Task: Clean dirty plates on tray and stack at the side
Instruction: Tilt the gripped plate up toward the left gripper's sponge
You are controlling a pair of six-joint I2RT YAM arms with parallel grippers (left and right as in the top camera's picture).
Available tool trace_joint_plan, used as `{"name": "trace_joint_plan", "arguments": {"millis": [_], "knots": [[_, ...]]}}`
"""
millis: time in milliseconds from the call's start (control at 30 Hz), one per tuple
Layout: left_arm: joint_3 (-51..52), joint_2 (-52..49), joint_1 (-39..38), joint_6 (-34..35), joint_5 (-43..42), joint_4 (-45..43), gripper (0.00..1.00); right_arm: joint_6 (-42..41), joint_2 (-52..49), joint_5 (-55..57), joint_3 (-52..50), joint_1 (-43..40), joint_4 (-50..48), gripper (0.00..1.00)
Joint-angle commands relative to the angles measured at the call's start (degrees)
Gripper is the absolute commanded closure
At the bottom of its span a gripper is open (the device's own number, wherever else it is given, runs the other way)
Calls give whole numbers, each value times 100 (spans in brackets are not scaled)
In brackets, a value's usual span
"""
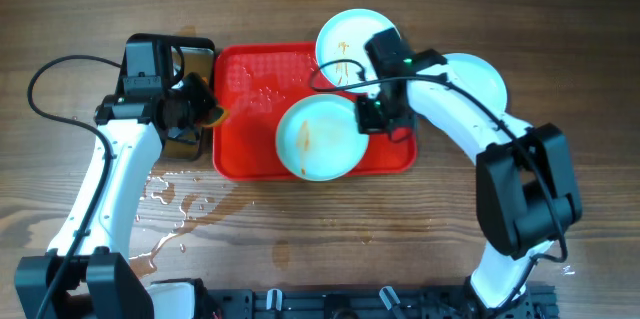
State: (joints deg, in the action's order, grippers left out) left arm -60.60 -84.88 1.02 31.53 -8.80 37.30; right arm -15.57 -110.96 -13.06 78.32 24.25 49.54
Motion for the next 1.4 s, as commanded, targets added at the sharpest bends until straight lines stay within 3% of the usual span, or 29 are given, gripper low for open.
{"name": "trace_joint_plan", "arguments": {"millis": [0, 367, 633, 800, 900, 1233, 1367], "knots": [[-15, -37, -17, -109, 55, -39, 96, -157, -125, -76, 153, 175, -140, 96], [-15, -37, -17, -109, 55, -87, 96, -284, -302, -501, 157, 214, -1423, 96], [-15, -37, -17, -109, 55, -90, 96, -409, -595, -673, 168, 247, -1526, 94], [-15, -37, -33, -111, 52, -133, 96, -444, -595, -671, 173, 247, -1574, 64], [-15, -42, -173, -114, 52, -275, 96, -612, -597, -597, 173, 247, -1606, 59], [-15, -684, -691, -140, 52, -944, 96, -1126, -951, -1005, 170, 247, -1825, 60], [-15, -1078, -791, -444, -55, -1204, 96, -1344, -970, -1088, 170, 247, -1823, 72]]}}
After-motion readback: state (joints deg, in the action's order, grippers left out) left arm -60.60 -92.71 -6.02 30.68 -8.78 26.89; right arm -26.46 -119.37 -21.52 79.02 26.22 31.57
